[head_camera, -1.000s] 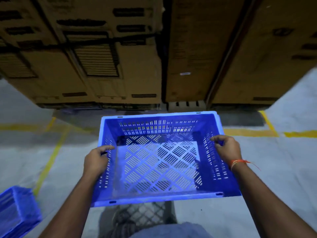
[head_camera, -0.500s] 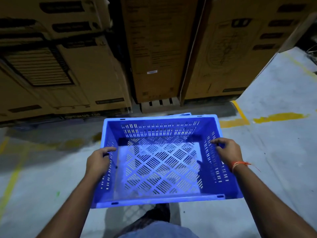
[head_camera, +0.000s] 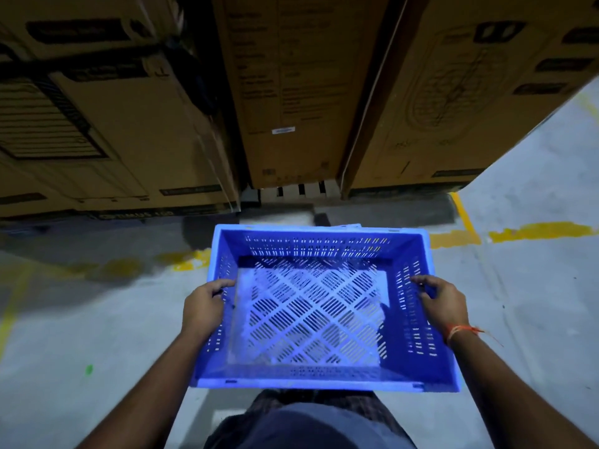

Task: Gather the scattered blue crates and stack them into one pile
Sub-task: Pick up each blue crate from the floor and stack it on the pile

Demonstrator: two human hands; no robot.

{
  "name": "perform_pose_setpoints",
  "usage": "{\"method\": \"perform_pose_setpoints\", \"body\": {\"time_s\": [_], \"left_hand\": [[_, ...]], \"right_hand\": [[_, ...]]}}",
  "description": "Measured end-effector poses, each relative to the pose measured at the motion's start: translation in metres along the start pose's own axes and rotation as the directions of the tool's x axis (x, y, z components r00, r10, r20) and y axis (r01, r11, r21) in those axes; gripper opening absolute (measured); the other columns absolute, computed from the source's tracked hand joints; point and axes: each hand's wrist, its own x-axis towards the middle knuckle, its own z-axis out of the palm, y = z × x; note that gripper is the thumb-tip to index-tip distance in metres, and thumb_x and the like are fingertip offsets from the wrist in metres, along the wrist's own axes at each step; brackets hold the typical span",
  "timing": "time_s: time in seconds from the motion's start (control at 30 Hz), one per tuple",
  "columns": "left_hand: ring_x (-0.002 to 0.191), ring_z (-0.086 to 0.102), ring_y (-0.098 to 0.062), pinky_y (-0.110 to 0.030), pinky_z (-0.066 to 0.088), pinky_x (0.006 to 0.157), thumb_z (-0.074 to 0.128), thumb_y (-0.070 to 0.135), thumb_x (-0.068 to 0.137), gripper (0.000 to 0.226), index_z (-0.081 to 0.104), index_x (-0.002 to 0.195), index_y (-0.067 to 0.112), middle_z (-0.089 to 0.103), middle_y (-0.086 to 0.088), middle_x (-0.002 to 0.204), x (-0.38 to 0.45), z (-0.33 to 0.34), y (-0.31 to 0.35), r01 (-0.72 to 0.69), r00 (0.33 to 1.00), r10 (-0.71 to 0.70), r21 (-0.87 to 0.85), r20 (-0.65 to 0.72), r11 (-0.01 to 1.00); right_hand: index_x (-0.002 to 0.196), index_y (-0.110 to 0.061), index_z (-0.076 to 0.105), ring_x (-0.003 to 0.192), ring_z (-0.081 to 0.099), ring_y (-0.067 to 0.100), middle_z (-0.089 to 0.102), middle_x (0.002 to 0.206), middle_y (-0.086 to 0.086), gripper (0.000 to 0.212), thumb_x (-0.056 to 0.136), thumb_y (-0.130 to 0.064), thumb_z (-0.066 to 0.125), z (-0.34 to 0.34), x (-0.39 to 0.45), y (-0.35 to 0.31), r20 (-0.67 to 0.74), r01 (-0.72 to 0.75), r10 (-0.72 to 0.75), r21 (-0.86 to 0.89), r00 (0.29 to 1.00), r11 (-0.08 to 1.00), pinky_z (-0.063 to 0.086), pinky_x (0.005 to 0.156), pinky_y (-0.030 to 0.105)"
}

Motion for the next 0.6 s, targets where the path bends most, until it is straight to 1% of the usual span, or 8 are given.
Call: {"method": "perform_pose_setpoints", "body": {"time_s": [0.07, 0.13, 0.3, 0.47, 0.6], "left_hand": [[0.105, 0.066, -0.025, -0.029, 0.046, 0.08, 0.049, -0.004, 0.085, 0.047, 0.074, 0.111, 0.027, 0.072, -0.005, 0.117, 0.011, 0.008, 0.006, -0.002, 1.0, 0.002, 0.026, -0.002, 1.0], [0.111, 0.065, -0.027, -0.031, 0.047, 0.085, 0.049, -0.005, 0.085, 0.048, 0.074, 0.111, 0.026, 0.071, -0.006, 0.119, 0.022, 0.017, 0.009, 0.003, 1.0, -0.003, 0.051, -0.002, 0.999], [0.112, 0.065, -0.027, -0.032, 0.048, 0.089, 0.05, -0.006, 0.085, 0.047, 0.074, 0.11, 0.026, 0.071, -0.004, 0.119, 0.049, 0.039, 0.017, 0.014, 1.0, -0.016, 0.103, 0.022, 0.995], [0.111, 0.065, -0.029, -0.033, 0.047, 0.088, 0.051, -0.007, 0.085, 0.047, 0.073, 0.113, 0.024, 0.071, -0.005, 0.119, 0.086, 0.069, 0.016, 0.026, 0.999, -0.029, 0.145, 0.018, 0.989], [0.112, 0.065, -0.03, -0.035, 0.047, 0.089, 0.051, -0.008, 0.085, 0.047, 0.072, 0.115, 0.022, 0.071, -0.007, 0.12, 0.116, 0.097, 0.005, 0.036, 0.999, -0.04, 0.158, 0.02, 0.987]], "right_hand": [[0.103, -0.021, 0.075, 0.103, 0.067, 0.024, 0.074, 0.108, 0.003, 0.036, 0.079, 0.004, 0.063, 0.003, 0.018, 0.001, 0.02, 0.014, -0.014, -0.001, 1.0, 1.0, 0.046, 0.094, 0.028], [0.104, -0.02, 0.075, 0.102, 0.067, 0.024, 0.074, 0.107, 0.003, 0.037, 0.079, 0.005, 0.062, 0.008, 0.038, 0.003, 0.045, 0.016, -0.016, -0.001, 0.999, 1.0, 0.046, 0.095, 0.029], [0.104, -0.019, 0.075, 0.098, 0.068, 0.026, 0.074, 0.105, 0.006, 0.039, 0.078, 0.006, 0.061, 0.026, 0.089, 0.013, 0.137, 0.014, -0.012, -0.019, 0.991, 1.0, 0.047, 0.09, 0.028], [0.104, -0.019, 0.075, 0.097, 0.069, 0.027, 0.075, 0.104, 0.008, 0.042, 0.075, 0.007, 0.059, 0.053, 0.145, 0.026, 0.208, 0.04, -0.029, -0.049, 0.978, 0.998, 0.049, 0.092, 0.031], [0.106, -0.021, 0.074, 0.097, 0.069, 0.027, 0.074, 0.105, 0.007, 0.042, 0.076, 0.005, 0.059, 0.078, 0.182, 0.034, 0.257, 0.05, -0.028, -0.08, 0.966, 0.996, 0.049, 0.091, 0.03]]}}
